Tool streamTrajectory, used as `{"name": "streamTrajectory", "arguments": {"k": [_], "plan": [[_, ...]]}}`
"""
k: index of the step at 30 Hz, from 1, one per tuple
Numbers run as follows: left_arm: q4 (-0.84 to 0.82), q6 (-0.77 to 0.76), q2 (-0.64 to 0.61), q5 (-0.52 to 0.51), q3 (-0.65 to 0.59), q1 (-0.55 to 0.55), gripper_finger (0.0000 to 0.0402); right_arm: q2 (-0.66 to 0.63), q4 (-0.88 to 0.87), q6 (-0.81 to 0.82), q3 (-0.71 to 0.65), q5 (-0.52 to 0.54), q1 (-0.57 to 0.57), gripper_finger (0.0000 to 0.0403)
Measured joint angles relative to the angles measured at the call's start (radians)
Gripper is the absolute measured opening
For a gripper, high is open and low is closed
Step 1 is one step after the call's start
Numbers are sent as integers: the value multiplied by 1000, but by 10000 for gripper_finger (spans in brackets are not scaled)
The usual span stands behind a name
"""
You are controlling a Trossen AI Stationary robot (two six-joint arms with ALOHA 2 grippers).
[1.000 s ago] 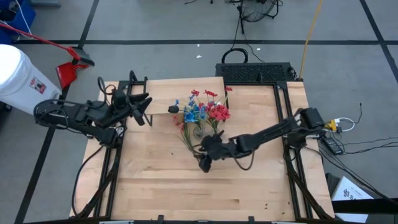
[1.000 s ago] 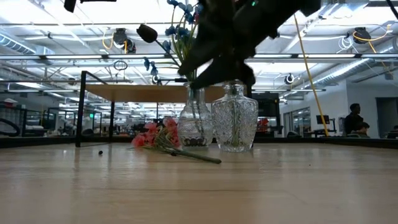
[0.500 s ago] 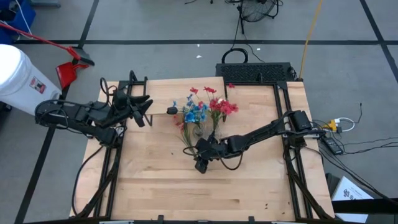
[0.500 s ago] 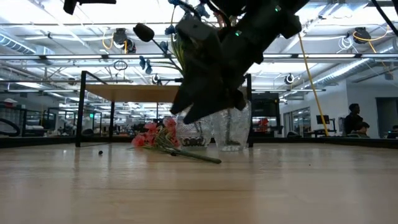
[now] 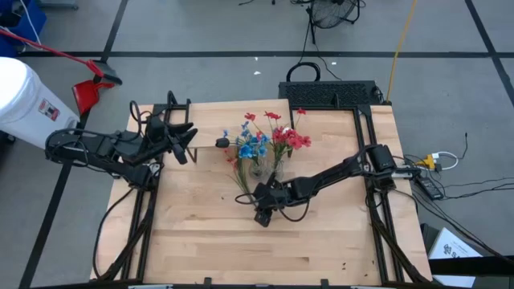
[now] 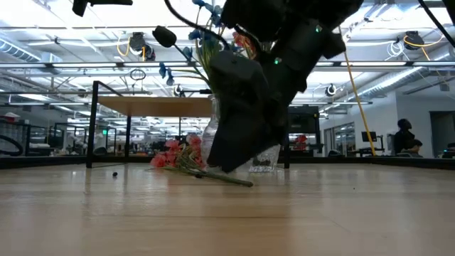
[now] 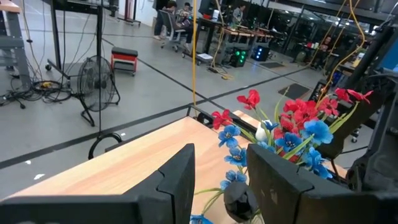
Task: Pick and place flowers into a vace then onto a shelf
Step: Put the pink flowers into the left transparent vase
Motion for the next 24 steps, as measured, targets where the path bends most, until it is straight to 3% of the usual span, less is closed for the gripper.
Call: {"name": "streamTrajectory", "arguments": {"k": [7, 11, 16, 24], "plan": [[0, 1, 0, -5, 0, 1, 147, 32, 11, 21, 2, -21, -1, 161], [-1, 2, 0, -5, 0, 7, 147, 52, 1, 24, 5, -51, -3, 115], [-8, -1, 0, -3, 0, 17, 147, 56, -61, 50, 6, -98, 8, 18], [-8, -1, 0, 0, 0, 17, 147, 56, -142, 48, 4, -262, 80, 3]]}}
